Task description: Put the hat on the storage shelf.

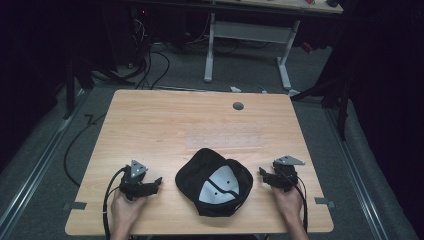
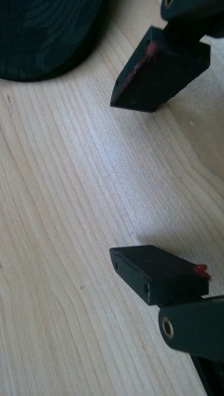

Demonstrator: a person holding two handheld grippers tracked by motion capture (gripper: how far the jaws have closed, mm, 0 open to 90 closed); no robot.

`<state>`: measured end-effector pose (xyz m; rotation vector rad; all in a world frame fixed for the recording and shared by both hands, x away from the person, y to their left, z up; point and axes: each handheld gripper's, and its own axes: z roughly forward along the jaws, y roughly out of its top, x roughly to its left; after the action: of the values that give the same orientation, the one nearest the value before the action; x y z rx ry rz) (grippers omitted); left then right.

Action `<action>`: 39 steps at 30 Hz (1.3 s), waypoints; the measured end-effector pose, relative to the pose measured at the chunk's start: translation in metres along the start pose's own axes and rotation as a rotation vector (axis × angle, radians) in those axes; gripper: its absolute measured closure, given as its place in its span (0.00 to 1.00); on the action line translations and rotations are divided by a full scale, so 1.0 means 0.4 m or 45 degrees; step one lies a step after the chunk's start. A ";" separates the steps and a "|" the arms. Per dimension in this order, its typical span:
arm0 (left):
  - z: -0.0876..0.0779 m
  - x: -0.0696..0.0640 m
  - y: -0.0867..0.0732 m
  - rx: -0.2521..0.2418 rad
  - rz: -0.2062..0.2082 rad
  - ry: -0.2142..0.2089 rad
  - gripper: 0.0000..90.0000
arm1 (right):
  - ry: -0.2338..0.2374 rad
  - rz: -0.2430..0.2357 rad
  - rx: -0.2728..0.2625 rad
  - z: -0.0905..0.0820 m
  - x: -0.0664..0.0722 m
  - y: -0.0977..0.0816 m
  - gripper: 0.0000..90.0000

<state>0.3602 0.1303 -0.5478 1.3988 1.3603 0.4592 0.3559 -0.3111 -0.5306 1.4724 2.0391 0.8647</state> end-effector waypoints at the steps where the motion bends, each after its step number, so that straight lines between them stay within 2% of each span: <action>1: 0.000 0.000 0.000 0.001 0.000 0.000 0.26 | 0.000 0.000 0.000 0.000 0.000 0.000 0.42; 16: -0.001 -0.001 0.000 -0.002 -0.009 -0.001 0.27 | -0.002 0.002 0.000 0.000 0.001 0.000 0.41; 26: -0.001 -0.002 0.000 -0.004 -0.012 0.003 0.27 | -0.001 0.007 0.000 -0.007 -0.001 -0.003 0.45; 30: -0.001 -0.002 0.000 -0.004 -0.012 0.003 0.27 | 0.027 0.033 -0.017 -0.017 -0.002 -0.003 0.44; 32: -0.001 -0.002 0.000 -0.004 -0.012 0.004 0.27 | 0.062 0.056 -0.031 -0.023 -0.002 -0.002 0.43; 36: -0.001 -0.001 0.000 -0.004 -0.013 0.004 0.27 | 0.115 0.053 -0.071 -0.039 0.007 0.000 0.43; 37: -0.001 -0.001 0.000 -0.004 -0.013 0.004 0.27 | 0.136 0.058 -0.100 -0.052 0.010 0.003 0.43; 39: -0.001 -0.001 0.000 -0.004 -0.013 0.004 0.27 | 0.142 0.065 -0.111 -0.060 0.011 0.006 0.43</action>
<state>0.3599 0.1300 -0.5473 1.3881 1.3681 0.4566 0.3395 -0.3114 -0.5126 1.4646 2.0229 1.0642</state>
